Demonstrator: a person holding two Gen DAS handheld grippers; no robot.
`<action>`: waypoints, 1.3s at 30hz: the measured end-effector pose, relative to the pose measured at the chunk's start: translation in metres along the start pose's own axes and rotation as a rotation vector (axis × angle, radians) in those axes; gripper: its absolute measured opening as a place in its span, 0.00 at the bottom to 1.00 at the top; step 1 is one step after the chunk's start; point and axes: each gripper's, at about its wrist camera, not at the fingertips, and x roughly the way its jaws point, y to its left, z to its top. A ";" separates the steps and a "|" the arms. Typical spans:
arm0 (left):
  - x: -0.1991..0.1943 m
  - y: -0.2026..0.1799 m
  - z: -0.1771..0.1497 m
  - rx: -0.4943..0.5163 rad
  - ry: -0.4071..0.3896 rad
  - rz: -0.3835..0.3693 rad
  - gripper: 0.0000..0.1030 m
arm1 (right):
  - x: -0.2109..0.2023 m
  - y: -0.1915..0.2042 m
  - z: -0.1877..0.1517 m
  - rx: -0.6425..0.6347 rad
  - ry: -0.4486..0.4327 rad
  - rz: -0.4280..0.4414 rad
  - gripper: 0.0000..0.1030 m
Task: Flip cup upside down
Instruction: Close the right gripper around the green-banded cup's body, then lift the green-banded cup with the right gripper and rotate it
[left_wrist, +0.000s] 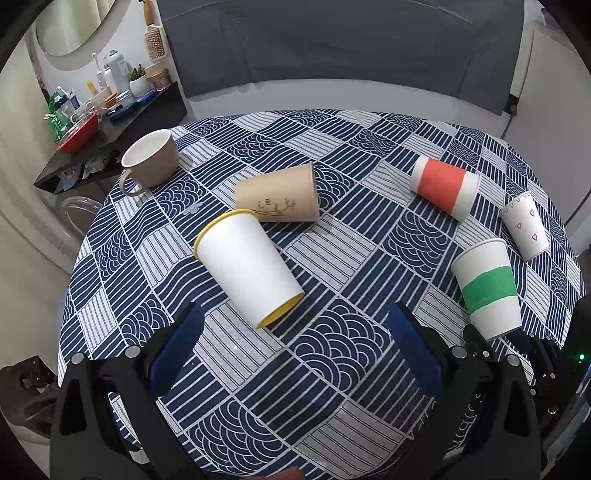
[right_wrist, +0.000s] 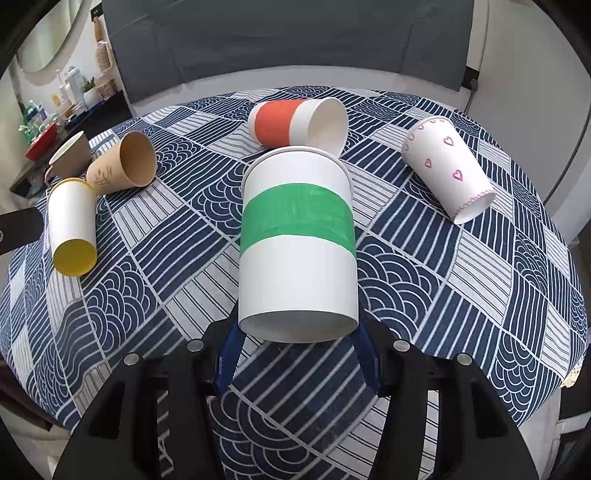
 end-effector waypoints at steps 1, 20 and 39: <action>0.000 -0.002 0.000 0.003 0.000 -0.001 0.95 | 0.000 -0.002 -0.002 0.002 0.002 0.001 0.49; 0.007 -0.075 0.005 0.177 -0.004 -0.047 0.95 | -0.007 -0.036 -0.027 0.010 -0.016 0.027 0.60; 0.029 -0.169 0.033 0.420 -0.012 -0.267 0.95 | -0.012 -0.055 -0.036 -0.002 -0.033 0.011 0.64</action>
